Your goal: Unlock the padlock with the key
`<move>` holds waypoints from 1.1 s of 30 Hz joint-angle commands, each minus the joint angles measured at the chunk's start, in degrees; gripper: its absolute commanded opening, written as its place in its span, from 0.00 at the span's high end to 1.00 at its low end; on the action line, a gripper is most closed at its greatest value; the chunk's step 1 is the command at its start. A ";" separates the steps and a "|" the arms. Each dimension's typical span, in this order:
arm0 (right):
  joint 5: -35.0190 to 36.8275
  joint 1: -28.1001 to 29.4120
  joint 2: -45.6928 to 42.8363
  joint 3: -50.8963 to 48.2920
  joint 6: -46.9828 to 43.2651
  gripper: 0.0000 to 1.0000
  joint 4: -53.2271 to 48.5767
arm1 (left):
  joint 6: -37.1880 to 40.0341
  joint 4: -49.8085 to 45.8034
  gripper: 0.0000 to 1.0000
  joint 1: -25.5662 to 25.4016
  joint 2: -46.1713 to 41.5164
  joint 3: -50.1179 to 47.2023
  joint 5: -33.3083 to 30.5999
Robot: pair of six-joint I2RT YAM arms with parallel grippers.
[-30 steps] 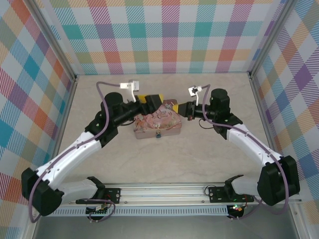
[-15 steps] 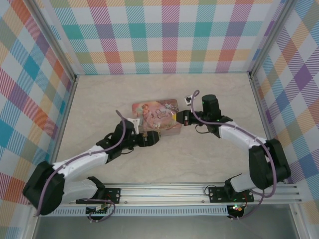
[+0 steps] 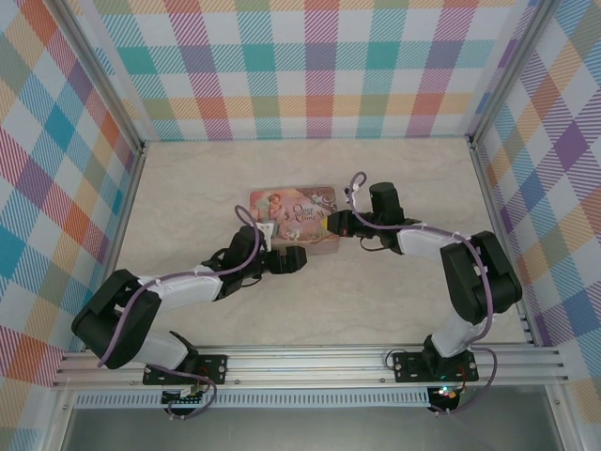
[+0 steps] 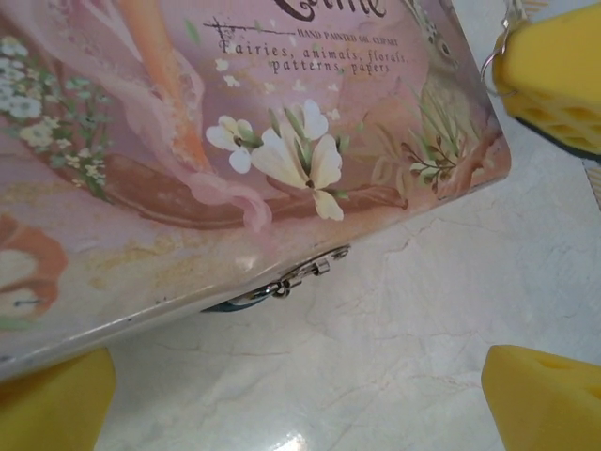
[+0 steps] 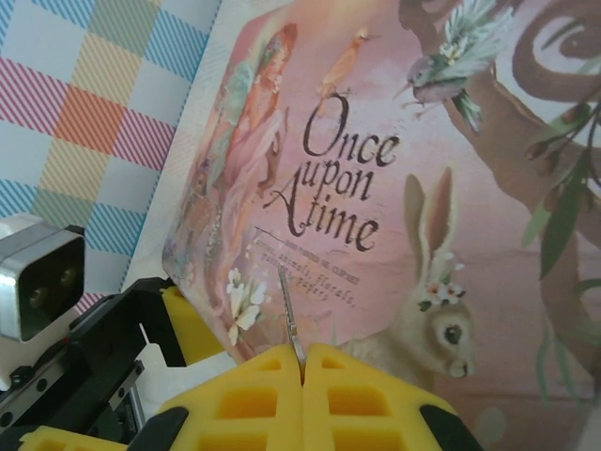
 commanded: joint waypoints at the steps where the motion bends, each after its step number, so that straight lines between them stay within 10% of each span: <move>1: -0.80 -0.44 1.57 2.00 0.28 1.00 2.65 | 2.56 4.60 0.00 2.52 1.00 0.75 -0.41; 12: -0.05 -0.44 4.38 1.72 -0.60 1.00 -0.06 | 6.19 8.11 0.03 4.41 3.83 0.90 8.55; 33: 0.05 -0.43 3.72 0.25 -1.33 1.00 -2.95 | 10.12 31.58 0.02 2.79 16.45 -4.41 6.70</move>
